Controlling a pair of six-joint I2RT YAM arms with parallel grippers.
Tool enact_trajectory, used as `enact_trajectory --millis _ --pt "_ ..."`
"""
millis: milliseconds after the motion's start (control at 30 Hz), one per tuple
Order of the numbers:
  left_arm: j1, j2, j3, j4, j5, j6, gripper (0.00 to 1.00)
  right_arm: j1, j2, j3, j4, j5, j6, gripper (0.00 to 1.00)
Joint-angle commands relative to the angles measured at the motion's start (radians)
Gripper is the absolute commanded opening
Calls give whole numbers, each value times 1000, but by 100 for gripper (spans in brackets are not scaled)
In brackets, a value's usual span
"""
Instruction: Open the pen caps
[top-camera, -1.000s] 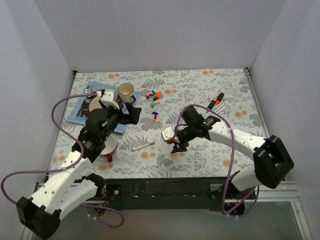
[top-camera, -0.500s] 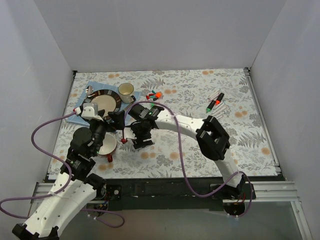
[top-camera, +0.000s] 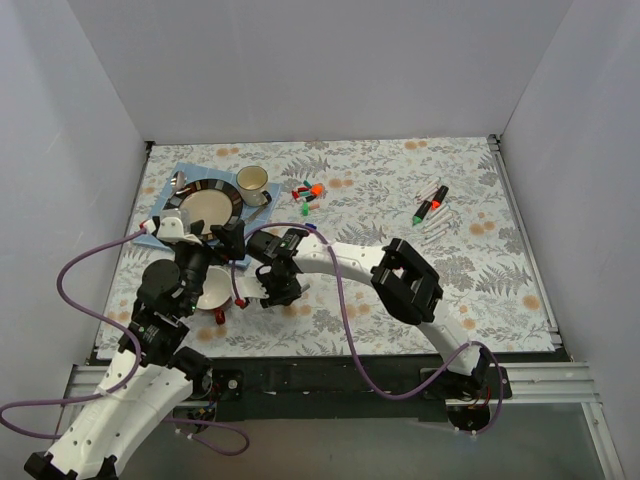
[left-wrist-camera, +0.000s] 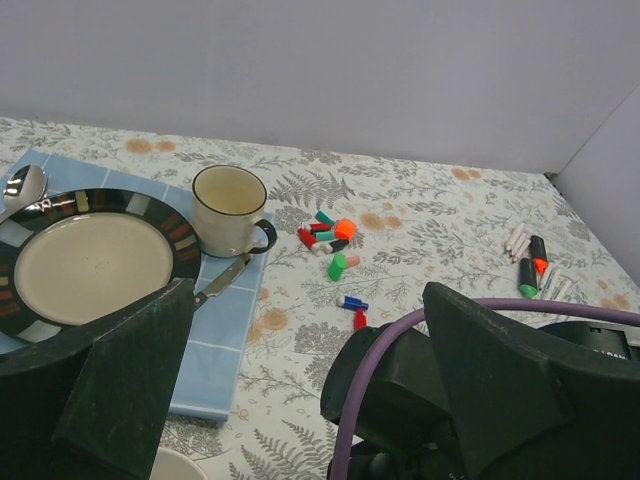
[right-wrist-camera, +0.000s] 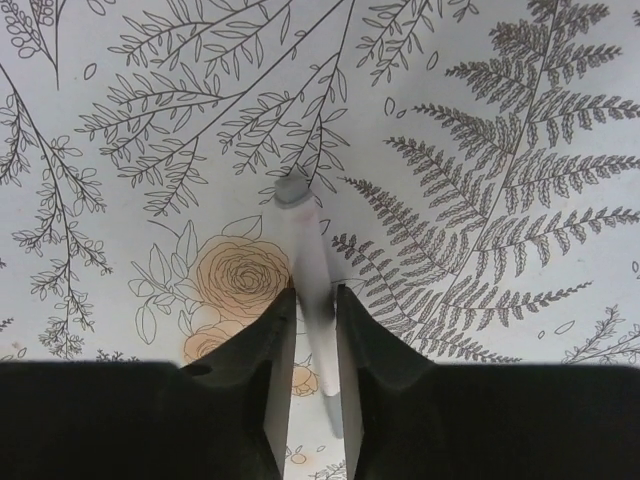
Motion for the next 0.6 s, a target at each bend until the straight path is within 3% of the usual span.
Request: enact_trajectory --millis 0,100,267,433,567 --pt "2 0 -10 12 0 13 98 -4 42 -36 -31 65 22 18" --pt "2 12 -15 23 61 16 98 -12 -6 -134 20 91 45 2" --pt "2 14 -18 32 159 7 98 -76 -141 -309 110 33 78 1" --pt "2 2 -42 62 231 -41 98 -182 -374 -444 175 -193 156 1" --pt "2 35 -65 113 483 -126 98 -302 -546 -567 292 -361 271 1"
